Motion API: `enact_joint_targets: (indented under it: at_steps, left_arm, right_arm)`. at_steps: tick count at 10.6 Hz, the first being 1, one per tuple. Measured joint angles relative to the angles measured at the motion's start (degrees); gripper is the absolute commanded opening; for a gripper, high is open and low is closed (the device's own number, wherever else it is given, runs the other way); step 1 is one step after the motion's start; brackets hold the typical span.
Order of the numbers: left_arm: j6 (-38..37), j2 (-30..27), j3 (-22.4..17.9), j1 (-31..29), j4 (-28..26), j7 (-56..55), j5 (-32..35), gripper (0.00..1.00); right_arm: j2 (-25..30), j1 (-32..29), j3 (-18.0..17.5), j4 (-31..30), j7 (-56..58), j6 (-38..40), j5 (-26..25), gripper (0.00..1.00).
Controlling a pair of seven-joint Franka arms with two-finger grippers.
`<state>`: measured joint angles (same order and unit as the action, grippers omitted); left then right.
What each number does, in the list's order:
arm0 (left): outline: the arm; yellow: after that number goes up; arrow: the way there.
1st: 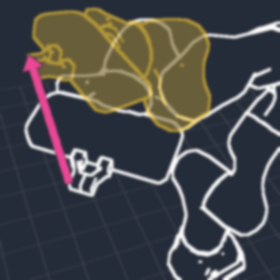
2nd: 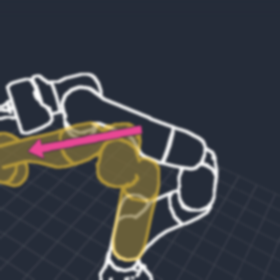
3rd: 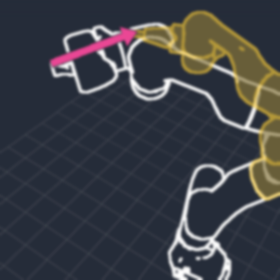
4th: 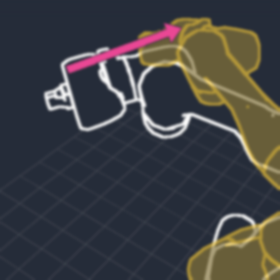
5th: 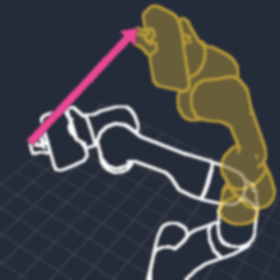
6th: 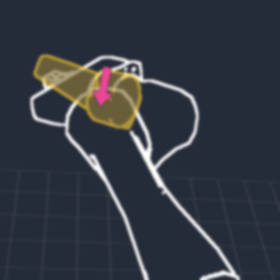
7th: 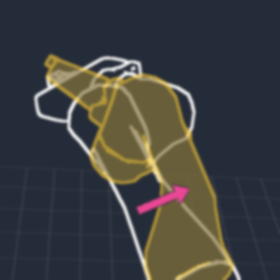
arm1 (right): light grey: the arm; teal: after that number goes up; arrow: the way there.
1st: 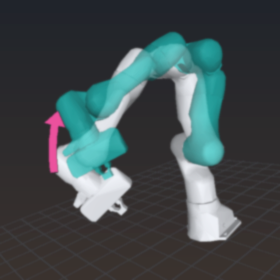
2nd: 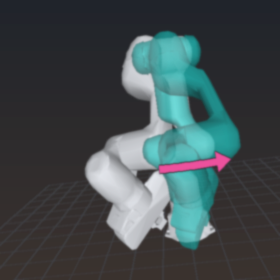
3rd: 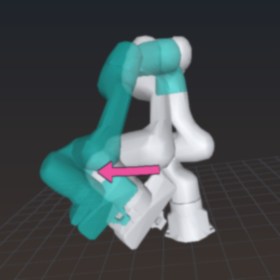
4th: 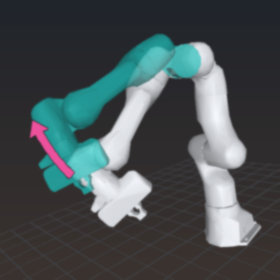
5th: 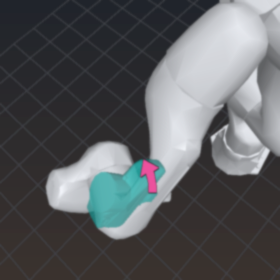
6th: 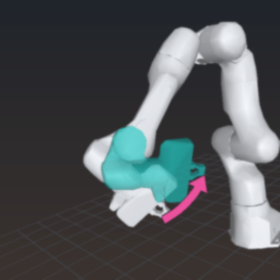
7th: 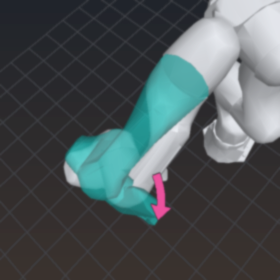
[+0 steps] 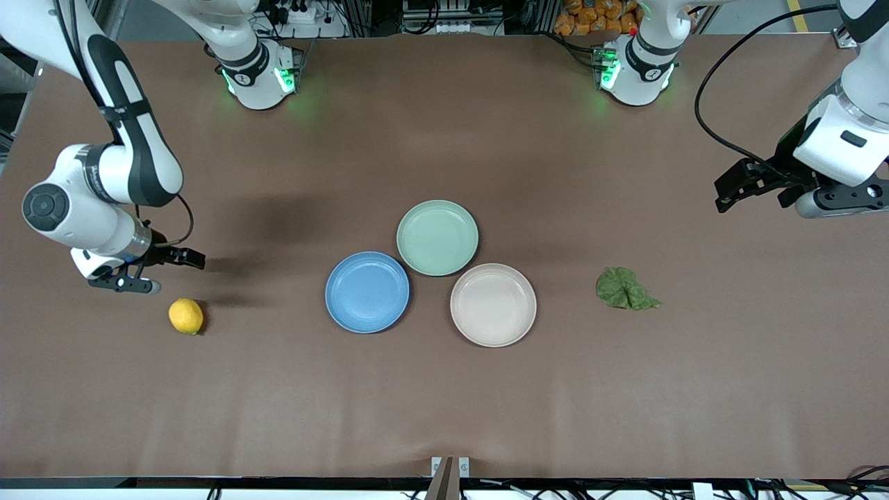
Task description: Pick lemon and lettuce from blue and beige plates
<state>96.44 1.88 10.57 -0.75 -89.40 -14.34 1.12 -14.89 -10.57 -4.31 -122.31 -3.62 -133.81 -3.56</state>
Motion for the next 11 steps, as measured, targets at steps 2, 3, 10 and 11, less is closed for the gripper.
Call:
enact_joint_targets:
  at_steps: [2,3,10,11]
  left_arm:
    - [0.0,-0.03,0.11,0.0,0.0,0.0,0.0,1.0]
    - [0.0,-0.03,0.19,0.0,-0.02,0.0,0.0,1.0]
    - [0.02,0.01,0.25,0.0,-0.09,0.0,0.0,1.0]
    - [0.03,0.01,0.26,0.0,-0.09,0.0,0.0,1.0]
  right_arm:
    - [2.94,0.06,-0.1,-2.26,0.02,0.0,-0.02,1.0]
    - [4.57,0.21,-0.24,-3.09,0.02,0.17,-0.02,1.0]
    - [14.66,3.59,-0.49,-4.36,0.0,4.82,-0.04,1.0]
    - [15.62,3.59,-0.48,-4.26,0.02,4.84,-0.04,1.0]
